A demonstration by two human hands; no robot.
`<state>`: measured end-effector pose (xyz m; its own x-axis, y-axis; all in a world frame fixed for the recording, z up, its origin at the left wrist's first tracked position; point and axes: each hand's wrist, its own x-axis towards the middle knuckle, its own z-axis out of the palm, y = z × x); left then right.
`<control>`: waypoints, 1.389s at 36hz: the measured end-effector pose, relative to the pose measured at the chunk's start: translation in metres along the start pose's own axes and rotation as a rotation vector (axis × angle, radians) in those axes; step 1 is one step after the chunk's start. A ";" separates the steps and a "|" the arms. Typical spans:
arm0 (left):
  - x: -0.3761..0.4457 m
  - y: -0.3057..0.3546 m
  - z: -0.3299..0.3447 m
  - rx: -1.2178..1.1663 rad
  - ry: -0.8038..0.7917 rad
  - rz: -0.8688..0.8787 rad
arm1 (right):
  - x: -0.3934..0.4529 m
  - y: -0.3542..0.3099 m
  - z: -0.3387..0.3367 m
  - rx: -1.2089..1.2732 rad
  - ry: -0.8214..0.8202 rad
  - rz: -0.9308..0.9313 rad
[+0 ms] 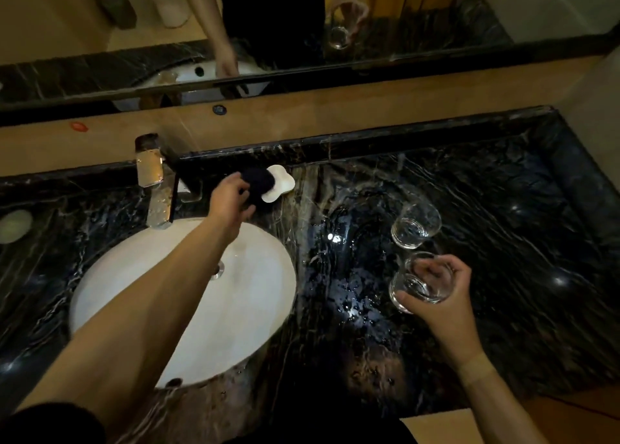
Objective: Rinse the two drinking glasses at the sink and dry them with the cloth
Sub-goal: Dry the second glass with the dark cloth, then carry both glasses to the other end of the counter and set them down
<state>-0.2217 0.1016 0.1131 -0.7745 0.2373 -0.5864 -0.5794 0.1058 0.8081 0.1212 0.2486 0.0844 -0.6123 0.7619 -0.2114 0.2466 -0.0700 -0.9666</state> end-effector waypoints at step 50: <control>-0.154 -0.135 0.060 0.463 -0.557 0.315 | -0.069 -0.003 -0.046 -0.008 -0.065 0.183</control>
<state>-0.0093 0.1089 0.0978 -0.5726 0.7585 -0.3111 -0.0950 0.3155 0.9442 0.1972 0.2255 0.1084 -0.6041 0.6936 -0.3925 0.3642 -0.1978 -0.9101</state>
